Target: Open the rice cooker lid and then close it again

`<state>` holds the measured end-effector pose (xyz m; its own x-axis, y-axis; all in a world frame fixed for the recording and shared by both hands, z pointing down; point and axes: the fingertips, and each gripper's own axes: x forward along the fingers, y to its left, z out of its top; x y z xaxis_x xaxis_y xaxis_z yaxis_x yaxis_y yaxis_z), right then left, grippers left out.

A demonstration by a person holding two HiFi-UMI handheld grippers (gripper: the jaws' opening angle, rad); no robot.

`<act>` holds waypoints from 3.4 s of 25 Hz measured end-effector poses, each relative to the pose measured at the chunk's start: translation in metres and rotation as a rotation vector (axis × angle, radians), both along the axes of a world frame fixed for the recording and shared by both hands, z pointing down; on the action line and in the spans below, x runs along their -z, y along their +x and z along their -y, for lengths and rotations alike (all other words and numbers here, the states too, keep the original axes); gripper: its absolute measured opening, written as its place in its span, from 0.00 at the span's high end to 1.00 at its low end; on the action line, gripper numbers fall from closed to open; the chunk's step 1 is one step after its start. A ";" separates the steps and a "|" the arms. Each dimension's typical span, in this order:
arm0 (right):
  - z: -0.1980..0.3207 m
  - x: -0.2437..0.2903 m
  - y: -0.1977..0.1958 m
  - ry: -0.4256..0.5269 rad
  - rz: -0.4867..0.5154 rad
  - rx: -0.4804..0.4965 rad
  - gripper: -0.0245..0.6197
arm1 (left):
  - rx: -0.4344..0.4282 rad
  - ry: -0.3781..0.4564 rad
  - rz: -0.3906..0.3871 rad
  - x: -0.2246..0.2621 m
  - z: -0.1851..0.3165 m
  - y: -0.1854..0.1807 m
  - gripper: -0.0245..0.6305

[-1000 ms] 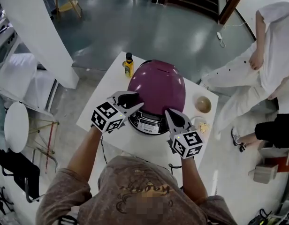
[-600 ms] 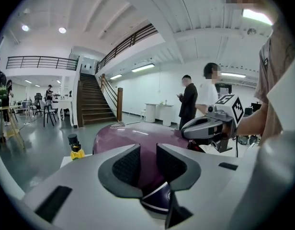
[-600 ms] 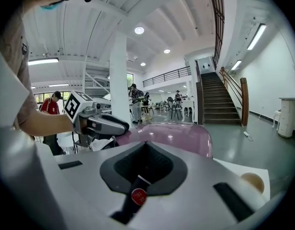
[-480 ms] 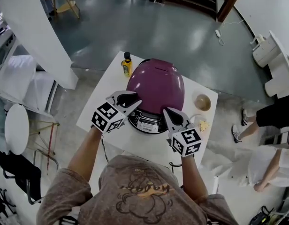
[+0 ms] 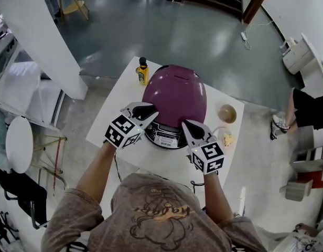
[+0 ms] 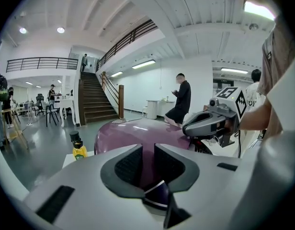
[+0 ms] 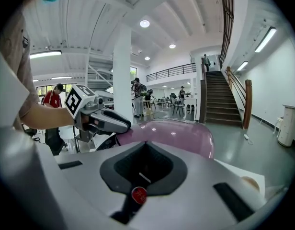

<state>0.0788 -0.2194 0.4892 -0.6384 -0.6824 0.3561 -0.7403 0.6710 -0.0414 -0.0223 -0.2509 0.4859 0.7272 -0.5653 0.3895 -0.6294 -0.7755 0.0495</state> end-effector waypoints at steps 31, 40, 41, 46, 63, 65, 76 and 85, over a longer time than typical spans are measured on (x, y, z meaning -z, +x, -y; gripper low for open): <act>0.004 -0.015 -0.005 -0.203 -0.113 0.069 0.96 | 0.004 -0.024 0.064 -0.007 0.004 0.000 0.88; 0.005 -0.016 -0.007 -0.209 -0.157 0.072 0.96 | 0.012 -0.030 0.068 -0.008 0.005 -0.001 0.89; 0.005 -0.016 -0.007 -0.209 -0.151 0.074 0.96 | 0.011 -0.036 0.060 -0.008 0.005 -0.002 0.89; 0.004 -0.015 -0.006 -0.198 -0.091 0.079 0.96 | 0.018 -0.057 0.020 -0.008 0.006 -0.003 0.89; -0.003 0.021 0.023 0.062 0.083 0.000 0.96 | 0.216 0.018 -0.130 0.027 -0.006 -0.014 0.89; -0.008 0.022 0.025 0.085 0.092 0.016 0.96 | 0.249 0.034 -0.150 0.030 -0.011 -0.016 0.89; -0.025 0.025 0.021 0.112 0.153 0.110 0.96 | 0.338 0.067 -0.194 0.037 -0.046 -0.018 0.89; -0.059 0.025 0.018 0.094 0.137 0.068 0.96 | 0.276 0.057 -0.229 0.045 -0.086 -0.031 0.89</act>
<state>0.0965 -0.1609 0.4646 -0.7224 -0.6622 0.1991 -0.6848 0.7250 -0.0731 -0.0535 -0.1647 0.4412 0.6086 -0.7689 0.1962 -0.7933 -0.5832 0.1751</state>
